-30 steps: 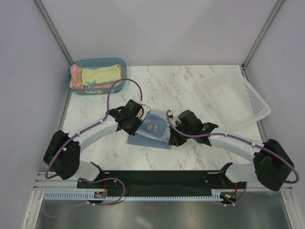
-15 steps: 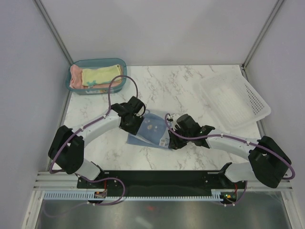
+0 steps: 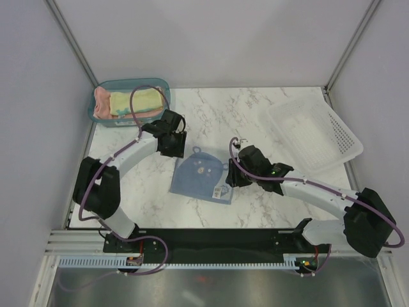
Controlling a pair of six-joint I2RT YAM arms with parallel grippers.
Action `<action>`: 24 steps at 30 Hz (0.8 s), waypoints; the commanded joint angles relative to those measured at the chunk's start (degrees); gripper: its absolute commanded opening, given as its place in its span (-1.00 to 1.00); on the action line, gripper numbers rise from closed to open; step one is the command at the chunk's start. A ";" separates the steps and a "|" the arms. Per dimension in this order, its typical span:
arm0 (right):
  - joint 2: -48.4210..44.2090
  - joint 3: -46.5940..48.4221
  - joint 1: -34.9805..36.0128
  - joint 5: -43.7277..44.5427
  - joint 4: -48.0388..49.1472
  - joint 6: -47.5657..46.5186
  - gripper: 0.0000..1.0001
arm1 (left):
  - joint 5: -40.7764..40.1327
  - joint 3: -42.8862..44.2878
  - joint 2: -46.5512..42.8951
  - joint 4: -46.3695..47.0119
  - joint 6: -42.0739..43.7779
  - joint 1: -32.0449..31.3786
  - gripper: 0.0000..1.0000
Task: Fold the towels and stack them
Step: Fold the towel
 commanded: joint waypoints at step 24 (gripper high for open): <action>30.64 17.85 -16.30 1.04 11.70 -2.31 -0.54 | 6.34 14.72 22.98 12.78 7.51 6.37 -0.27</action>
